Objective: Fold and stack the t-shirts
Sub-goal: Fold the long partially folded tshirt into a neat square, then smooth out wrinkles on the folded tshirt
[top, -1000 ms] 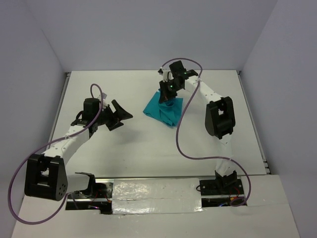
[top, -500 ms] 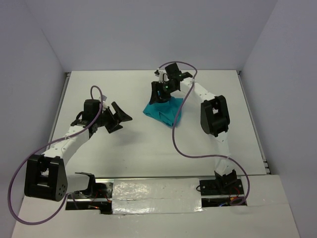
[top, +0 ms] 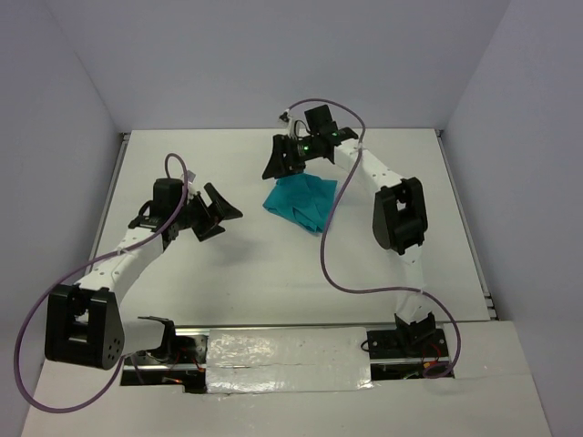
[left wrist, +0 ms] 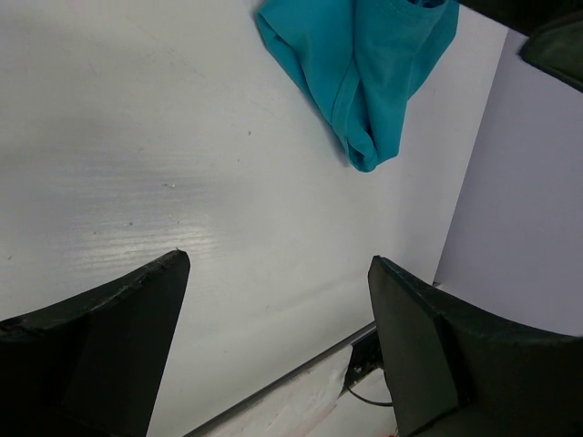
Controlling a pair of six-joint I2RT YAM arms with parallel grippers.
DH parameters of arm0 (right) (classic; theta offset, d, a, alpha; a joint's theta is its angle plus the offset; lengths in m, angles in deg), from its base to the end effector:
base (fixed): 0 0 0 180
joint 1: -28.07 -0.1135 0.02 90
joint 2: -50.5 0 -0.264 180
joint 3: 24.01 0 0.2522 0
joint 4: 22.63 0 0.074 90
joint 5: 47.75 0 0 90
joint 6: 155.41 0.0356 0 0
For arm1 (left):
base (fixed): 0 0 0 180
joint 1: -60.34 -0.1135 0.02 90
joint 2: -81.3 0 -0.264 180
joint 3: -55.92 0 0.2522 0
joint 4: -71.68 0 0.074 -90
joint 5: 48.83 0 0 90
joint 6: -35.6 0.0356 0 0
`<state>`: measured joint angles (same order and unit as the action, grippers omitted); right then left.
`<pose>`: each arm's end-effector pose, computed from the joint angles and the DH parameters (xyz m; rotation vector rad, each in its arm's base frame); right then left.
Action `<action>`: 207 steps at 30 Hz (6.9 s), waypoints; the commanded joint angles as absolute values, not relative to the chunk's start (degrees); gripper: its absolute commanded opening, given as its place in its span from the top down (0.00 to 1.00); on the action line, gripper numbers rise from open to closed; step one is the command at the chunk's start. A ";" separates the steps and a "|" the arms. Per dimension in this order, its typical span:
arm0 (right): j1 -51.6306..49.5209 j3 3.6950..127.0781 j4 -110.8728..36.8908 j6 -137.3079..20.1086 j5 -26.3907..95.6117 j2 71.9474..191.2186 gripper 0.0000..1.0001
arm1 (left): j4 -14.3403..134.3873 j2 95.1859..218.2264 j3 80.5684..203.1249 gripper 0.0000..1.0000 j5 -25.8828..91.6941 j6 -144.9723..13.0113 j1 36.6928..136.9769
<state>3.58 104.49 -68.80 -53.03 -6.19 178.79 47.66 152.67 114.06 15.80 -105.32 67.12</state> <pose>0.4473 0.2330 0.2515 -0.6754 2.2997 1.3079 0.2620 -0.0465 0.2417 -0.6366 2.2647 -1.0203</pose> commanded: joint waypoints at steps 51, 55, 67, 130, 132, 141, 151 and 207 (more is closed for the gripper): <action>0.48 90.12 -70.85 -81.32 4.81 169.77 0.76 | 48.16 150.73 114.24 0.07 15.85 -104.23 66.75; -2.42 91.08 -70.76 -79.66 4.81 170.73 0.65 | 48.69 150.47 113.45 0.07 15.77 -104.67 66.75; -1.73 97.86 -72.88 -77.81 -2.04 172.25 0.49 | 50.35 150.65 113.19 0.07 15.07 -104.76 66.75; 2.67 70.62 -82.28 -106.90 8.85 162.57 0.53 | 37.79 209.44 171.10 0.46 21.22 -89.91 80.64; 2.41 68.25 -80.44 -106.03 9.38 161.43 0.53 | 37.62 209.62 171.28 0.46 21.13 -90.00 80.64; 2.41 64.19 -76.12 -103.74 5.34 151.58 0.53 | 37.62 210.50 171.28 0.48 20.78 -90.96 80.64; 4.59 73.75 -72.97 -93.05 3.67 155.18 0.63 | 38.76 206.65 170.05 0.47 22.09 -91.40 80.20; 9.26 115.44 -79.03 -63.13 24.32 195.79 0.76 | 63.19 190.35 141.92 0.29 9.09 -96.67 84.24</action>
